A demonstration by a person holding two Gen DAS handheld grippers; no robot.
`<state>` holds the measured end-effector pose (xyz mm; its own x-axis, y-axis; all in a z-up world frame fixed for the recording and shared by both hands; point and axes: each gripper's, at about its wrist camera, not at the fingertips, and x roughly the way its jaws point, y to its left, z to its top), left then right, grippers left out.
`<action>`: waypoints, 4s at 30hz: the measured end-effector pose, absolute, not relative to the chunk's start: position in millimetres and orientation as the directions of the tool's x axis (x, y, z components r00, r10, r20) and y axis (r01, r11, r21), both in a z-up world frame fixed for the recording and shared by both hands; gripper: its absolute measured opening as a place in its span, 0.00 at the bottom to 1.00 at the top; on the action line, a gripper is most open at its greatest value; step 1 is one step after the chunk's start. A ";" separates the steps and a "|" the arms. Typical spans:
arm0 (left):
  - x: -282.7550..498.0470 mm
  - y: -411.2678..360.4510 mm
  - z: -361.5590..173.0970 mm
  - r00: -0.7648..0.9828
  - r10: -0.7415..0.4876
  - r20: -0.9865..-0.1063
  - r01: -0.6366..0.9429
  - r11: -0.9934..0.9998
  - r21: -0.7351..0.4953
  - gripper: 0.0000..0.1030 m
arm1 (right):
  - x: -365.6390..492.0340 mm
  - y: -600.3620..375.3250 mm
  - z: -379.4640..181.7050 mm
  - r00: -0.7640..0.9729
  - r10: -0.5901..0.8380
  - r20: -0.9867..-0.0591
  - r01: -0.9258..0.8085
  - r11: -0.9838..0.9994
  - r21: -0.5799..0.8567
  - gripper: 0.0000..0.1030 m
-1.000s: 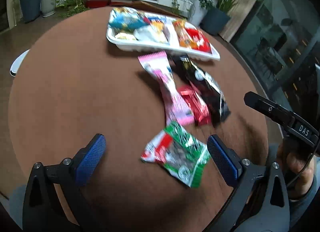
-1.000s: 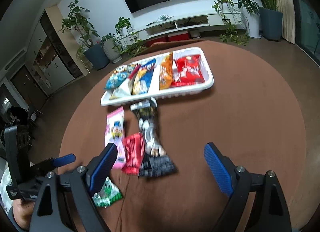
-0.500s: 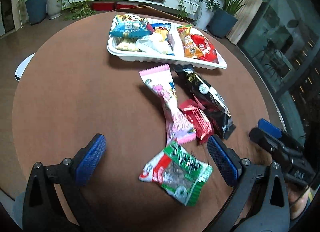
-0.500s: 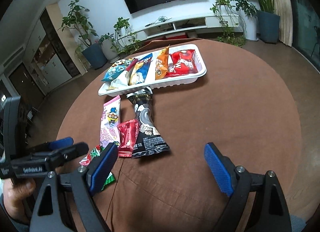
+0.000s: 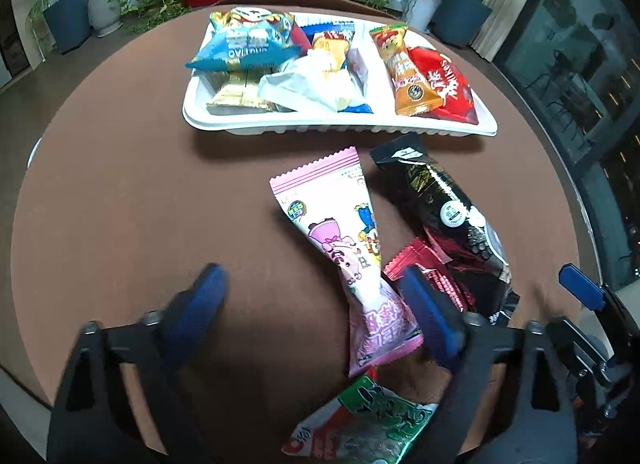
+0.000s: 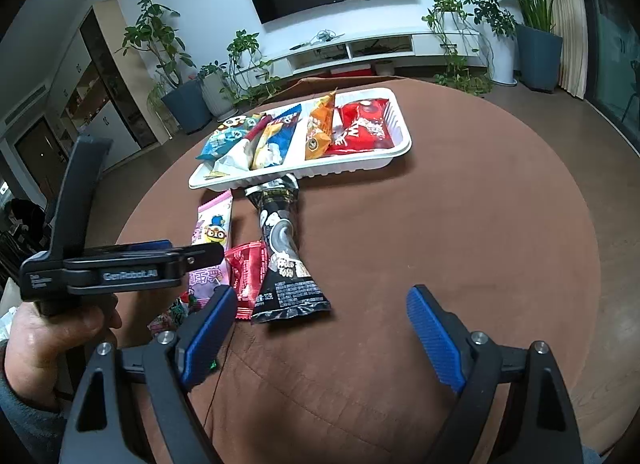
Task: Organize snacks
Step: 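Move both grippers back over the remaining snack packets, then grasp the pink packet with the left gripper while the right gripper grasps the black packet, then carry the pink and black packets over the white tray and lower them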
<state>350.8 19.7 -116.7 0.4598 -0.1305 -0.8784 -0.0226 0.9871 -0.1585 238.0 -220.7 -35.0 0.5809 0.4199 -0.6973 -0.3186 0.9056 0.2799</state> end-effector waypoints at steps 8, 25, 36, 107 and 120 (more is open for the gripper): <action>359.4 17.6 -118.0 0.458 -0.106 -0.882 -0.005 0.993 -0.122 0.72 | 239.8 -217.7 -39.0 0.572 0.421 -0.704 -0.328 0.904 0.274 0.86; 364.0 3.3 -117.0 0.467 -0.086 -0.880 0.117 0.993 -0.035 0.29 | 243.7 -210.0 -33.7 0.575 0.395 -0.717 -0.348 0.911 0.222 0.84; 353.4 23.5 -116.7 0.474 -0.083 -0.877 0.176 0.984 0.002 0.18 | 280.5 -175.3 -32.2 0.495 0.373 -0.785 -0.444 0.885 0.140 0.74; 487.9 28.9 8.2 0.608 -0.270 -0.746 0.203 0.962 -0.182 0.16 | 432.0 -198.3 56.5 0.566 0.504 -0.653 -0.318 0.864 0.391 0.23; 535.4 0.1 -60.5 0.528 -0.267 -0.806 0.190 0.962 -0.195 0.16 | 480.7 -162.3 -12.4 0.457 0.461 -0.761 -0.282 0.886 0.368 0.23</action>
